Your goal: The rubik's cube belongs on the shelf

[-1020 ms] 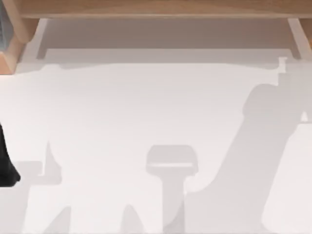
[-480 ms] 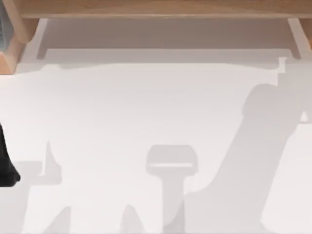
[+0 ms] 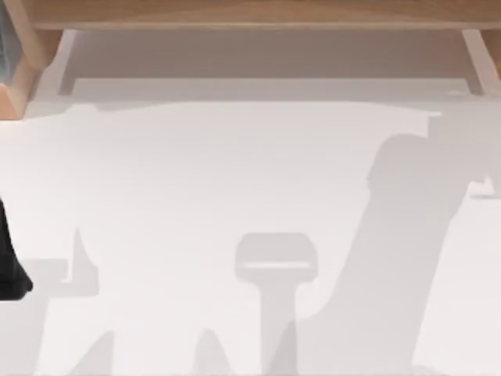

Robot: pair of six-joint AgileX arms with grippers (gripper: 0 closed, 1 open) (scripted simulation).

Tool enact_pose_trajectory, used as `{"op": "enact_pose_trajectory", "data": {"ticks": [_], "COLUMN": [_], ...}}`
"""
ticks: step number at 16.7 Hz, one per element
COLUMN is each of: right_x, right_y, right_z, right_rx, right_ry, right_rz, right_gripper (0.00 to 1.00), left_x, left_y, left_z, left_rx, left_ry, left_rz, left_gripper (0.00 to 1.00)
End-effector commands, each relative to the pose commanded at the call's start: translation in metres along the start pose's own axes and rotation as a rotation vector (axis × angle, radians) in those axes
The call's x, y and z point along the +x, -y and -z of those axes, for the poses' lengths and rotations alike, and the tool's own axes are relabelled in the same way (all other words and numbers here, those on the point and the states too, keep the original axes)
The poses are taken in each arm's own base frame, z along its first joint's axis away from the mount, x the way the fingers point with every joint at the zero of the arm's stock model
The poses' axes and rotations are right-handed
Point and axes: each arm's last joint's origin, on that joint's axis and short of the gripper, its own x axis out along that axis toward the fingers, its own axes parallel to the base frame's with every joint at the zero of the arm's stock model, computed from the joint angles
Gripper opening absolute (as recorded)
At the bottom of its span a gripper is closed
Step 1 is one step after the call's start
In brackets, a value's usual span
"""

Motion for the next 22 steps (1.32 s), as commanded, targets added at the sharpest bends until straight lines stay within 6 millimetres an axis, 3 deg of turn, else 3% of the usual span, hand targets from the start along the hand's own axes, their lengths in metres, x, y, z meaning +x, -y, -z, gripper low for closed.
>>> {"op": "enact_pose_trajectory", "data": {"ticks": [8,10,13,16,18,20,22], "right_x": [-0.002,-0.013,-0.050,-0.092,-0.107,-0.106,-0.090], "right_y": [0.001,0.001,-0.010,-0.043,-0.075,-0.113,-0.156], "right_z": [-0.002,0.003,0.017,0.040,0.060,0.082,0.105], "right_rx": [0.004,-0.009,-0.071,-0.195,-0.305,-0.429,-0.561], "right_ry": [0.008,0.014,0.069,0.170,0.230,0.280,0.332], "right_rz": [-0.001,0.008,0.029,0.049,0.055,0.056,0.051], "right_gripper": [0.00,0.00,0.00,0.00,0.00,0.00,0.00], "left_x": [0.000,0.000,0.000,0.000,0.000,0.000,0.000], "left_y": [0.000,0.000,0.000,0.000,0.000,0.000,0.000], "left_z": [0.000,0.000,0.000,0.000,0.000,0.000,0.000], "left_rx": [0.000,0.000,0.000,0.000,0.000,0.000,0.000], "left_ry": [0.000,0.000,0.000,0.000,0.000,0.000,0.000], "left_rz": [0.000,0.000,0.000,0.000,0.000,0.000,0.000], "left_gripper": [1.00,1.00,1.00,1.00,1.00,1.00,1.00]}}
